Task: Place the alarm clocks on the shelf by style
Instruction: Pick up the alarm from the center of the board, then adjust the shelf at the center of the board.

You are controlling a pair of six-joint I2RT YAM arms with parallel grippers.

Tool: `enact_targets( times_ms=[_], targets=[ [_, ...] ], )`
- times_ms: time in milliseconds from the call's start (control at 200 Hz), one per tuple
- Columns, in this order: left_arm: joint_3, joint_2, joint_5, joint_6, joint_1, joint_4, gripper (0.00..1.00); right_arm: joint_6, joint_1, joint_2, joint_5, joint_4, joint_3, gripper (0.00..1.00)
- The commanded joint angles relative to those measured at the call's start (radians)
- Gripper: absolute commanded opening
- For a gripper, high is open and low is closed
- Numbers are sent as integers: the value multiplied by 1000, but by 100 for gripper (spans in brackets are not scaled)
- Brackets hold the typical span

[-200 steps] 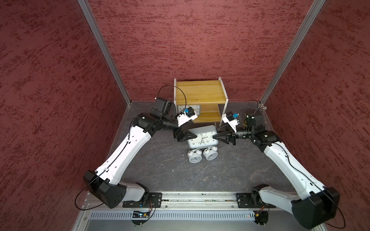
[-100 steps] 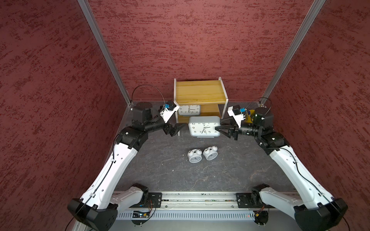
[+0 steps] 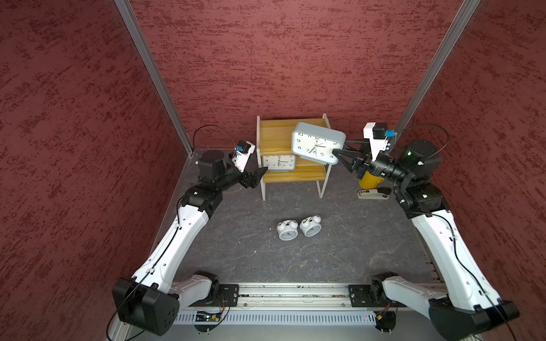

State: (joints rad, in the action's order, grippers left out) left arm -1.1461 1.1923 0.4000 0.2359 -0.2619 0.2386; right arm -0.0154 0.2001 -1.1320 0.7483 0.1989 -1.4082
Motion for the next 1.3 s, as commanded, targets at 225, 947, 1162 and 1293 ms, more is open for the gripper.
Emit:
enact_targets(
  times_ms=[225,947,1162,1293],
  targets=[
    [-41,121,-40,-32,7,-95,67,107,-144,-15,-151,-41,-98,0],
    [6,187,-67,-116,75,-216,35,74,-266,17,-369,-4,123,0],
    [-3,186,-62,-85,83,-177,35,43,-268,23,-380,6,211,0],
    [-12,190,-46,-73,93,-156,35,27,-268,7,-311,-6,252,0]
  ],
)
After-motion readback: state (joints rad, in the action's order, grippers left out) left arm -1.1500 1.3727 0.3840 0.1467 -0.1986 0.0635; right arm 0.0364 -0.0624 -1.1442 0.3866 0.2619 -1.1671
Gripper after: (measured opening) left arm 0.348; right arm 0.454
